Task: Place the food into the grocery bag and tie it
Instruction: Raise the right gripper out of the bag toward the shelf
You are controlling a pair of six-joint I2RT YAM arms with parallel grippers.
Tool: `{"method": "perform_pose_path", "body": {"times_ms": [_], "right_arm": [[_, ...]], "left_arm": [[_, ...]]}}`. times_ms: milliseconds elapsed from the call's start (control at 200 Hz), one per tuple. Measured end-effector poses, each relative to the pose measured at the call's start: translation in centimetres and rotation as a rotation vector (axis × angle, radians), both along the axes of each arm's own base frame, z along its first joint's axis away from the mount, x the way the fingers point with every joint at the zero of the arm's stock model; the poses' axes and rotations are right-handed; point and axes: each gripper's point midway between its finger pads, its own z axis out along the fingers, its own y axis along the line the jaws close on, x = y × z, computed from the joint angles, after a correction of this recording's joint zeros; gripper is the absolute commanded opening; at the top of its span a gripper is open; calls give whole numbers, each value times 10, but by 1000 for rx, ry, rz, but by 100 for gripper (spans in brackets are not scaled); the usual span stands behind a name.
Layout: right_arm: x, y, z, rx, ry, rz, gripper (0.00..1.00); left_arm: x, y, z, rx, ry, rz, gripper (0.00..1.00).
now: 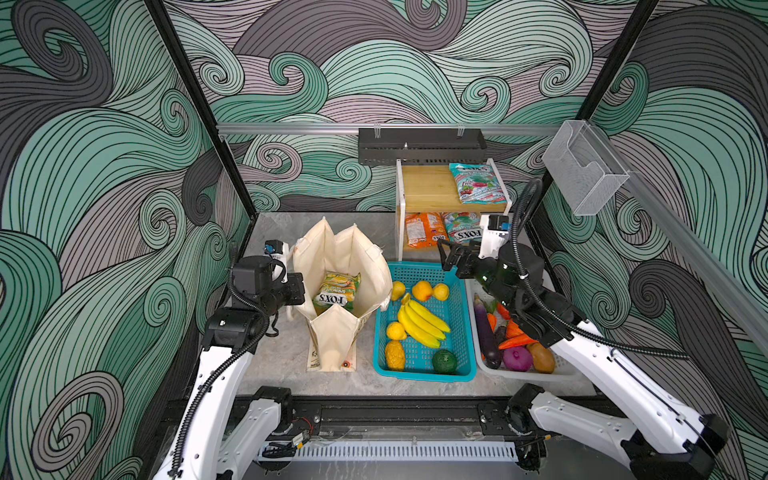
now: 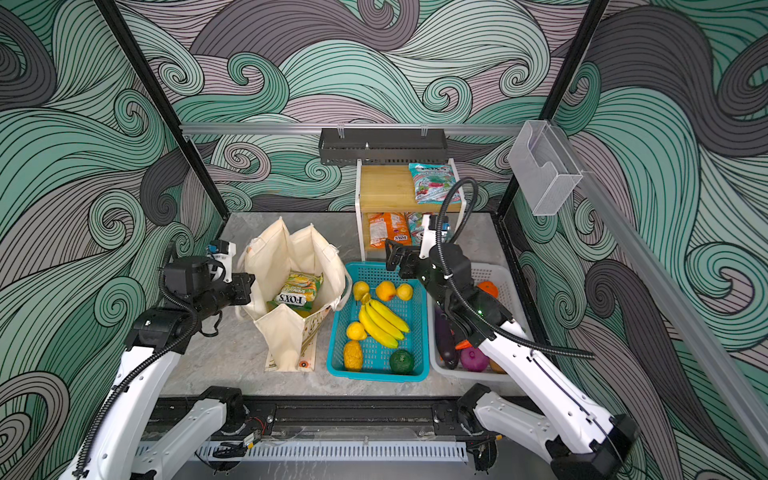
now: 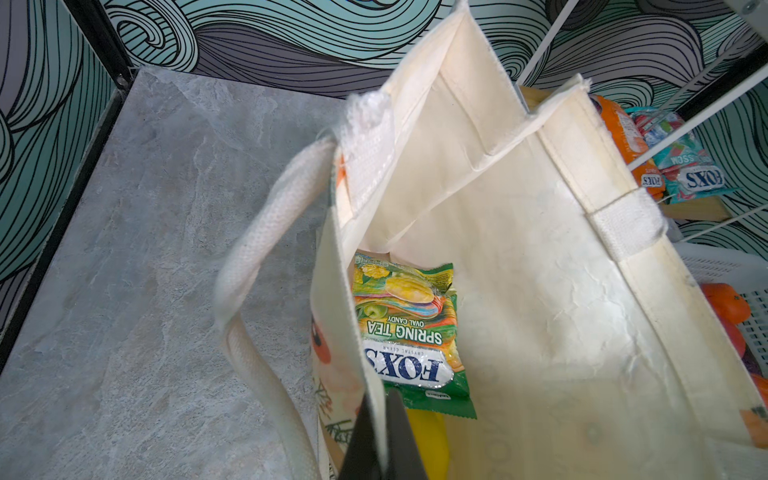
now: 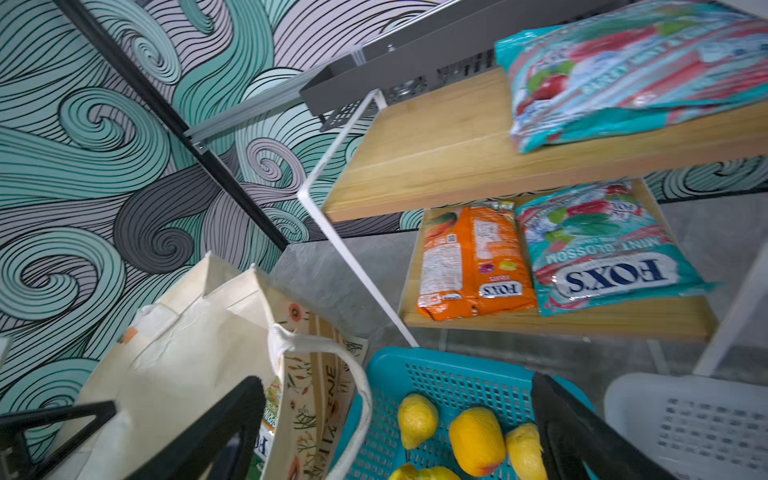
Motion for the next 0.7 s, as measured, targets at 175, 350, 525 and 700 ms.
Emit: {"method": "perform_pose_path", "body": {"times_ms": [175,350,525,700], "right_arm": [[1,-44,0,54,3,-92,100],[6,-67,1,142,34,-111,99],[6,-75,-3,231,90,-82,85],[7,-77,8,268,96,-80,61]], "left_arm": [[1,-1,-1,-3,4,-2,0],[3,-3,-1,-10,4,-11,0],[3,-3,-1,-11,4,-12,0],[3,-3,-1,-12,4,-13,0]]}}
